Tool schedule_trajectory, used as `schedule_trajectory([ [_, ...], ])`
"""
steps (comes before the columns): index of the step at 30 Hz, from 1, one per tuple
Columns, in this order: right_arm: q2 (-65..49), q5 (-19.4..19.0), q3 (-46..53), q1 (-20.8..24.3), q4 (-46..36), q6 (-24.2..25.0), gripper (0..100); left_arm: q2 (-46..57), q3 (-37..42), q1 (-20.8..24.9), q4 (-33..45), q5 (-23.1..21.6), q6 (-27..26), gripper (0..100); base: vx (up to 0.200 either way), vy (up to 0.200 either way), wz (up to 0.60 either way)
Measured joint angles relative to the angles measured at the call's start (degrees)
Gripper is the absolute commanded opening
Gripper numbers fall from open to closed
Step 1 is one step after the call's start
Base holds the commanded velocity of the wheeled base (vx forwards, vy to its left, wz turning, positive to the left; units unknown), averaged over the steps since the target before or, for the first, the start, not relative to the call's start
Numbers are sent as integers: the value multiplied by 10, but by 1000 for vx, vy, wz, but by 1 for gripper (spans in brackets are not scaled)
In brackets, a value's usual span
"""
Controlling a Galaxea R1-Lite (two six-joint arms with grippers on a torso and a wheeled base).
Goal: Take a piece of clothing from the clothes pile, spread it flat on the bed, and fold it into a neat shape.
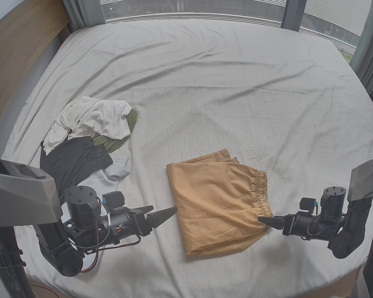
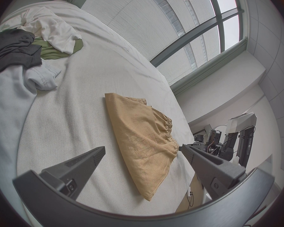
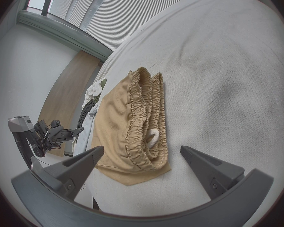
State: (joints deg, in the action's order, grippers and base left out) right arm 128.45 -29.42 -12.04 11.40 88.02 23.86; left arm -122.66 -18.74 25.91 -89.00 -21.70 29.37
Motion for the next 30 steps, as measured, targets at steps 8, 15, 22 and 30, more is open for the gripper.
schedule_trajectory([
  [8, 33, 0, -26, 26, 2, 4, 100, 0, 0, 1, 0, 0, 0, 100, 0, 0, 0],
  [15, 50, -2, -56, 48, 2, 6, 100, 1, 0, 2, 0, 0, 0, 100, 0, 0, 0],
  [22, 60, -4, -79, 62, 3, 39, 100, 1, 0, 2, 0, 0, 0, 100, 0, 0, 0],
  [30, 63, -9, -99, 75, 1, 79, 100, 1, 0, 3, 0, 0, 0, 100, 0, 0, 0],
])
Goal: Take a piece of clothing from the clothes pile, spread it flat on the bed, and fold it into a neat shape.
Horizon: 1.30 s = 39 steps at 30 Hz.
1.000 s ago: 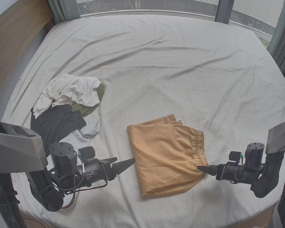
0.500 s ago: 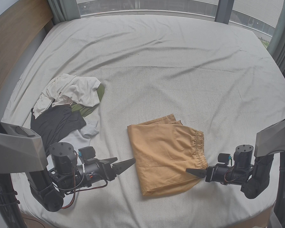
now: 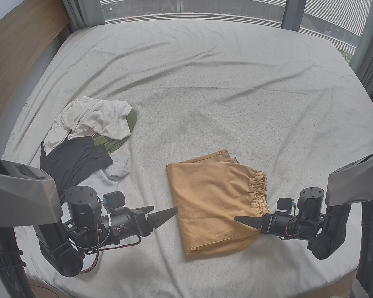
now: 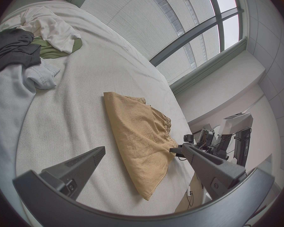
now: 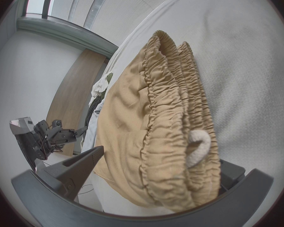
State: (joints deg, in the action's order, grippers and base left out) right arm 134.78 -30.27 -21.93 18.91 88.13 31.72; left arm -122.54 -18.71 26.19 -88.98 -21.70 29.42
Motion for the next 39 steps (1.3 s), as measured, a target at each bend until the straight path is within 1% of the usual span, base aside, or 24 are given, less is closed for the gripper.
schedule_trajectory([
  [5, 2, -1, -6, 4, 1, 27, 100, 0, 0, 1, 0, 0, 0, 100, 0, 0, 0],
  [12, 6, -2, -12, 10, 1, 32, 100, 0, 0, 2, 0, 0, 0, 100, 0, 0, 0],
  [13, 6, -2, -12, 10, 1, 32, 0, 0, 0, 2, 0, 0, 0, 100, 0, 0, 0],
  [25, 10, -3, -11, 10, -2, 34, 0, 0, -3, 2, 0, -1, 13, 100, 0, 0, 0],
  [33, -8, -18, 1, 11, 0, 34, 0, 1, -4, 2, 0, -1, 17, 100, 0, 0, 0],
  [39, -60, -44, 20, 14, 0, 34, 0, 8, -6, 1, 0, -1, 22, 100, 0, 0, 0],
])
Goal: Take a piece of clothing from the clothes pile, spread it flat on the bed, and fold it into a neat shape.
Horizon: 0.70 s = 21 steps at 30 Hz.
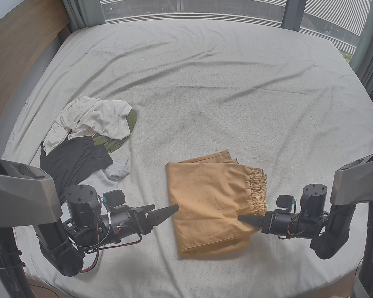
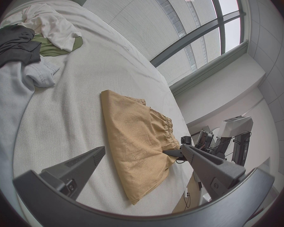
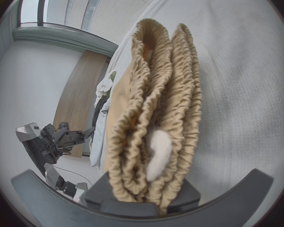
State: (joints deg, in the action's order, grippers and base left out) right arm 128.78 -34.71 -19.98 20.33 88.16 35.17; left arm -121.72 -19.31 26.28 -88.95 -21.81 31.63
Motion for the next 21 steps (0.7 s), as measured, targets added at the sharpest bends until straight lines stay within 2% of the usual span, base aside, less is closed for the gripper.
schedule_trajectory([
  [7, -51, -20, -6, 0, 0, 4, 0, 12, -3, -1, 0, 0, 10, 100, 0, 0, 0],
  [21, -121, -42, -84, -3, -2, 68, 0, 16, -3, 0, 0, 0, 10, 100, 0, 0, 0],
])
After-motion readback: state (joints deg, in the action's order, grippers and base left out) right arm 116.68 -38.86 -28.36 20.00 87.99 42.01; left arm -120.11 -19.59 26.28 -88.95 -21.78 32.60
